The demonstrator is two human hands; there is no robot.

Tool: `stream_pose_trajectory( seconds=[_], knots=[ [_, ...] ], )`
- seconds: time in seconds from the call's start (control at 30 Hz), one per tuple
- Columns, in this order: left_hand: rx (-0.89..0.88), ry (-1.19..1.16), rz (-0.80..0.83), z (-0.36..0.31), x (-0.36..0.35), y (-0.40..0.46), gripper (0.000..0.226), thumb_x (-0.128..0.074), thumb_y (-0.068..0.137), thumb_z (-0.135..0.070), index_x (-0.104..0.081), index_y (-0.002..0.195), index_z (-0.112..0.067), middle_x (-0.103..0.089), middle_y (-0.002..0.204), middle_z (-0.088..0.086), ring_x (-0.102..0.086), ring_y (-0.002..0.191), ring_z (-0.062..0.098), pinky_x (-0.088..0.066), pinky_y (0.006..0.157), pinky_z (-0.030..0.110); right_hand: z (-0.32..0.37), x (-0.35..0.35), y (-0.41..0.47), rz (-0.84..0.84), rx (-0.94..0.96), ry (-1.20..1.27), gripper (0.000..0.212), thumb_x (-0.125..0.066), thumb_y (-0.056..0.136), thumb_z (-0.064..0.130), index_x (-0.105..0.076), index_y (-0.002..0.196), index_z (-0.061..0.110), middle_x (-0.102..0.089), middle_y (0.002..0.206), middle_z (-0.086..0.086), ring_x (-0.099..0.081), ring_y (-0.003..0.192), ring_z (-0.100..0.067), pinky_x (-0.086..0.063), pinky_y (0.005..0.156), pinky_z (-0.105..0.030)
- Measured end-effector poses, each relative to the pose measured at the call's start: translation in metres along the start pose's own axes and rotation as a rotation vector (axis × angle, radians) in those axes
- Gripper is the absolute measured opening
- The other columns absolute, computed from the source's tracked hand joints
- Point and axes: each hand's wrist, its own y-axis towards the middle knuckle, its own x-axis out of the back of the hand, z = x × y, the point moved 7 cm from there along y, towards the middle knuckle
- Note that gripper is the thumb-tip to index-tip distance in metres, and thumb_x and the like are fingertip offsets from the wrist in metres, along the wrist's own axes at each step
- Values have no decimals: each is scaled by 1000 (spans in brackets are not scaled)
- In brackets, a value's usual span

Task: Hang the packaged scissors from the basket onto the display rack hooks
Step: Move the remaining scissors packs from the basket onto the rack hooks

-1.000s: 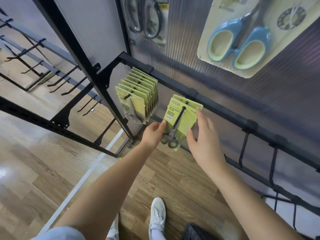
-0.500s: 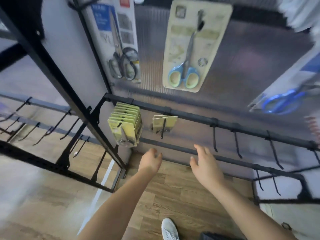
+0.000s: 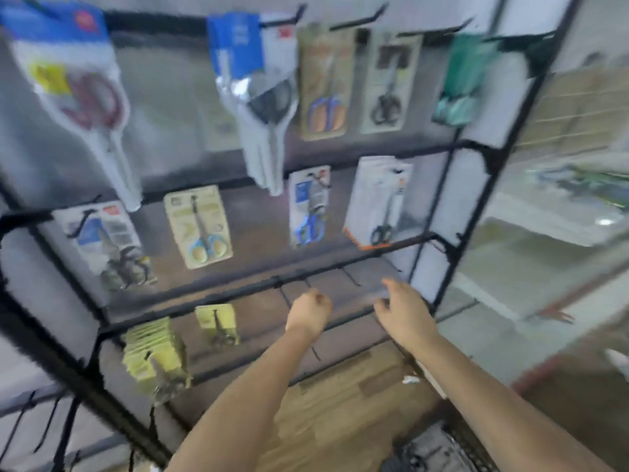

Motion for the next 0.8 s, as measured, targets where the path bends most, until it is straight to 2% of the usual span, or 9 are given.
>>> stream_pose_trajectory(
  seconds=[0.17,0.27,0.37,0.57,0.67,0.8],
  knots=[
    [-314,81,141,-115,-71,-37,22,-44,96,-18,-57,95,0,-63,105,23,-58,101,36,-43,80,37,-82,66,-51,-152,-166,-18,36,-48,93,17,-48,127,4,-54,117,-19,-53,109,-36,-42,87,-41],
    [-455,95,226,-162,-124,-68,22,-47,94,-18,-59,103,-2,-63,108,20,-58,102,34,-43,82,35,-134,96,-85,-210,-285,-43,40,-46,94,20,-44,132,8,-52,125,-15,-51,115,-32,-41,94,-38],
    [-546,152,307,-190,-179,-92,28,-48,94,-19,-56,117,-5,-60,120,16,-54,111,30,-39,89,30,-184,116,-118,-236,-404,-27,41,-42,97,24,-39,136,11,-49,129,-12,-52,115,-29,-42,94,-37],
    [-635,286,472,-200,-287,-132,37,-43,97,-24,-49,130,-10,-52,134,8,-49,121,25,-36,96,29,-281,110,-182,-236,-596,25,38,-40,98,22,-42,134,10,-49,129,-9,-52,111,-27,-43,87,-35],
    [-661,385,555,-191,-336,-145,40,-42,98,-25,-47,133,-8,-49,137,10,-45,126,24,-36,102,30,-325,91,-207,-210,-671,47,41,-39,99,22,-38,138,8,-46,135,-9,-50,117,-25,-41,90,-33],
    [-659,520,666,-166,-394,-153,32,-41,98,-26,-52,119,-4,-56,121,14,-52,113,30,-43,92,36,-383,47,-233,-119,-759,107,45,-38,100,22,-33,142,8,-43,139,-8,-46,122,-22,-41,93,-28]
  ],
)
